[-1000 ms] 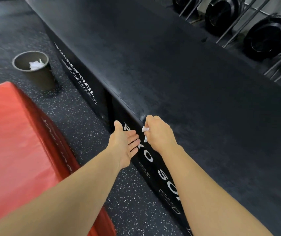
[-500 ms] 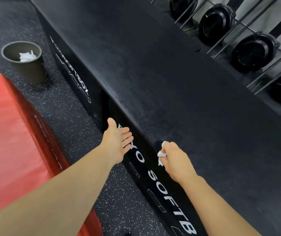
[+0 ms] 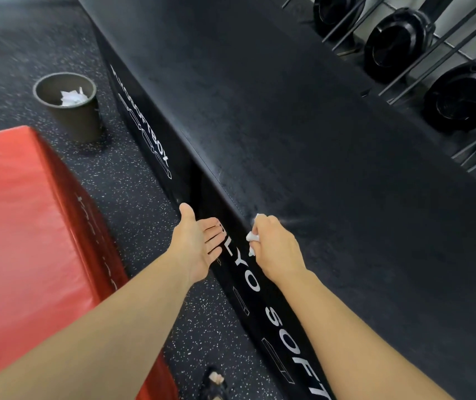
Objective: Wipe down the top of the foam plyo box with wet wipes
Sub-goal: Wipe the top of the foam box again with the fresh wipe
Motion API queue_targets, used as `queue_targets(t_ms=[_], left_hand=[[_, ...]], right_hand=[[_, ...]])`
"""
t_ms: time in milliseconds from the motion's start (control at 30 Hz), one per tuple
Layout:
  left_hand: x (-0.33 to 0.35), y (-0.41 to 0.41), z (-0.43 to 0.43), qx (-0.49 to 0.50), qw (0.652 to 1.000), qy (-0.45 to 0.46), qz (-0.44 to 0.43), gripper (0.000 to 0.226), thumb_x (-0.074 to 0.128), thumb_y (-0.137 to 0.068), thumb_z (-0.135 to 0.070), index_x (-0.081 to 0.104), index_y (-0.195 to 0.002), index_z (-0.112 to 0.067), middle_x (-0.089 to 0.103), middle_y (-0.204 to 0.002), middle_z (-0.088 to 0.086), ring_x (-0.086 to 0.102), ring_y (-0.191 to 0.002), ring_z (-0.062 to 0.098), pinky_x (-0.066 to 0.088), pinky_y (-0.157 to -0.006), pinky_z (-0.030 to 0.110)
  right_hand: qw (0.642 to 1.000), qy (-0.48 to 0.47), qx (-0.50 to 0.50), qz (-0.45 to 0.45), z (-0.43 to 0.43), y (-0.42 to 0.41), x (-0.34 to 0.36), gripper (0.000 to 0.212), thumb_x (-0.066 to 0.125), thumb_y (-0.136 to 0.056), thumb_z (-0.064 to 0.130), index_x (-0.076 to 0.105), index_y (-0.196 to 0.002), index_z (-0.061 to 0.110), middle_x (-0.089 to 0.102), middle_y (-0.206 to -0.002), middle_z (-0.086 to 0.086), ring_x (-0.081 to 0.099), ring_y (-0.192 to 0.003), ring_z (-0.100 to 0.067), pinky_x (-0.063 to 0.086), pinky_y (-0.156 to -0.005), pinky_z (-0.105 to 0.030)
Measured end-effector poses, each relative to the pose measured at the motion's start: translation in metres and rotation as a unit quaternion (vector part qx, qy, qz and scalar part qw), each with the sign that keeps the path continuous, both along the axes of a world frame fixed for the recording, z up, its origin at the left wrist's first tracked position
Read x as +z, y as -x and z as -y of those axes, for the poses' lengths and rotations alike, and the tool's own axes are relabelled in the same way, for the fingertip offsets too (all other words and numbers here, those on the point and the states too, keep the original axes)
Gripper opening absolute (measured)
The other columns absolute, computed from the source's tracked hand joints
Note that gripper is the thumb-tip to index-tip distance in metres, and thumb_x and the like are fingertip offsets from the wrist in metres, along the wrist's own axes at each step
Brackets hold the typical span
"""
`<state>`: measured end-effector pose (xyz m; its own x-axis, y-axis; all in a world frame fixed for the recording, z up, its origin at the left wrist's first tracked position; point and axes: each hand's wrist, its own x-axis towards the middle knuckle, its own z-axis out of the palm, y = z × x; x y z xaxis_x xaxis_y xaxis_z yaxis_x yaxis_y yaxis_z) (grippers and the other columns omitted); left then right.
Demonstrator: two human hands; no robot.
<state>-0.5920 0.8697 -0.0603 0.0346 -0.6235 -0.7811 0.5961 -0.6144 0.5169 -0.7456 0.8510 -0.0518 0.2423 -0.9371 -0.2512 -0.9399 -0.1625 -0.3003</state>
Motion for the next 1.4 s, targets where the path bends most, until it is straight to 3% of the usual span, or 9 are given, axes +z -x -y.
queue_targets(t_ms=[267, 467, 600, 800, 933, 1067, 1167, 1267, 1400], left_hand=[[-0.005, -0.010, 0.034, 0.036, 0.999, 0.001, 0.004, 0.082, 0.014, -0.096, -0.067, 0.051, -0.136, -0.006, 0.054, -0.138, 0.013, 0.051, -0.127, 0.025, 0.039, -0.097, 0.037], [-0.015, -0.019, 0.054, 0.060, 0.998, 0.000, 0.005, 0.085, 0.010, -0.094, -0.069, 0.048, -0.139, -0.006, 0.054, -0.139, 0.011, 0.050, -0.129, 0.024, 0.037, -0.097, 0.036], [-0.015, -0.019, 0.058, 0.073, 0.997, -0.005, 0.010, 0.086, 0.011, -0.094, -0.069, 0.049, -0.137, -0.006, 0.053, -0.140, 0.011, 0.051, -0.128, 0.024, 0.038, -0.096, 0.037], [-0.003, -0.014, 0.056, 0.087, 0.996, -0.004, 0.010, 0.084, 0.012, -0.095, -0.067, 0.051, -0.134, -0.003, 0.054, -0.138, 0.013, 0.051, -0.127, 0.025, 0.039, -0.096, 0.037], [0.003, -0.014, 0.055, 0.091, 0.996, -0.010, 0.012, 0.083, 0.012, -0.097, -0.065, 0.053, -0.132, -0.002, 0.055, -0.137, 0.013, 0.052, -0.126, 0.024, 0.039, -0.094, 0.036], [0.008, -0.016, 0.061, 0.099, 0.995, -0.006, 0.013, 0.084, 0.012, -0.096, -0.066, 0.052, -0.133, -0.002, 0.055, -0.137, 0.013, 0.053, -0.125, 0.024, 0.040, -0.093, 0.035], [0.009, -0.025, 0.068, 0.121, 0.993, -0.004, 0.014, 0.084, 0.013, -0.096, -0.067, 0.054, -0.132, -0.003, 0.055, -0.136, 0.012, 0.053, -0.125, 0.023, 0.040, -0.095, 0.036], [0.007, -0.036, 0.071, 0.143, 0.989, -0.006, 0.023, 0.084, 0.014, -0.096, -0.067, 0.056, -0.129, -0.003, 0.057, -0.134, 0.012, 0.055, -0.122, 0.023, 0.040, -0.094, 0.036], [0.007, -0.047, 0.073, 0.166, 0.985, -0.010, 0.036, 0.083, 0.015, -0.096, -0.067, 0.057, -0.125, -0.003, 0.060, -0.131, 0.012, 0.057, -0.119, 0.023, 0.041, -0.093, 0.036]], right_hand=[[0.997, 0.037, 0.061, 0.024, 0.069, -0.056, -0.010, 0.012, 0.054, -0.097, 0.008, 0.047, -0.106, 0.013, 0.053, -0.108, -0.006, 0.044, -0.074, -0.021, 0.032, -0.064, -0.033], [0.991, 0.066, 0.116, 0.011, 0.103, -0.088, -0.014, 0.009, 0.051, -0.098, 0.009, 0.047, -0.106, 0.010, 0.054, -0.111, -0.010, 0.059, -0.090, -0.031, 0.033, -0.066, -0.036], [0.986, 0.086, 0.146, 0.010, 0.100, -0.077, -0.015, 0.020, 0.051, -0.096, 0.008, 0.034, -0.093, 0.018, 0.051, -0.108, -0.007, 0.048, -0.079, -0.024, 0.031, -0.064, -0.035], [0.981, 0.056, 0.185, 0.000, 0.070, -0.026, -0.011, 0.026, 0.050, -0.099, 0.014, 0.027, -0.090, 0.020, 0.040, -0.095, 0.001, 0.039, -0.072, -0.018, 0.030, -0.061, -0.030], [0.969, 0.030, 0.244, -0.014, 0.049, -0.001, -0.005, 0.014, 0.048, -0.097, 0.011, 0.036, -0.099, 0.019, 0.037, -0.104, 0.006, 0.041, -0.081, -0.015, 0.032, -0.063, -0.027], [0.938, 0.059, 0.337, -0.060, 0.057, 0.002, -0.001, 0.024, 0.049, -0.088, -0.001, 0.046, -0.107, 0.014, 0.034, -0.103, 0.006, 0.038, -0.086, -0.016, 0.030, -0.063, -0.027], [0.913, 0.081, 0.392, -0.082, 0.081, -0.016, 0.000, 0.039, 0.043, -0.090, 0.000, 0.050, -0.126, 0.014, 0.043, -0.126, 0.004, 0.040, -0.103, -0.017, 0.037, -0.072, -0.026], [0.882, 0.098, 0.446, -0.118, 0.105, -0.037, -0.003, 0.037, 0.035, -0.096, 0.005, 0.051, -0.127, 0.016, 0.037, -0.145, 0.007, 0.036, -0.121, -0.017, 0.033, -0.081, -0.023], [0.860, 0.129, 0.477, -0.131, 0.129, -0.058, -0.009, 0.037, 0.026, -0.104, 0.010, 0.051, -0.131, 0.015, 0.031, -0.152, 0.009, 0.026, -0.140, -0.012, 0.027, -0.073, -0.022]])
